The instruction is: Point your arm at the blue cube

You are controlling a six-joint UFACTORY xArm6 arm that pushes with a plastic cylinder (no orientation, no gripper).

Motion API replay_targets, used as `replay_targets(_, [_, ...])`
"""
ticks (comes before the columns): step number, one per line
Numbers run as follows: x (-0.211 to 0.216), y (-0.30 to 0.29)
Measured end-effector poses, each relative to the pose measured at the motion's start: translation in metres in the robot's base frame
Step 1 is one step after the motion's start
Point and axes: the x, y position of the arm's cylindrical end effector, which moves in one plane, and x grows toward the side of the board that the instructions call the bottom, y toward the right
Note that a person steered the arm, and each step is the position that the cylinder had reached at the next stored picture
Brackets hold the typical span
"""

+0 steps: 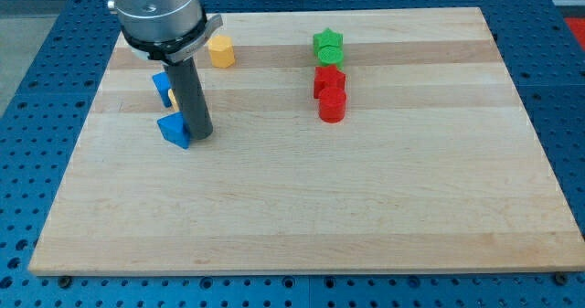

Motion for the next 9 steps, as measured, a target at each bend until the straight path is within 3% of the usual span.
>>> replay_targets(4, [-0.034,0.025])
replay_targets(6, [-0.093,0.025])
replay_targets(9, [-0.125,-0.020])
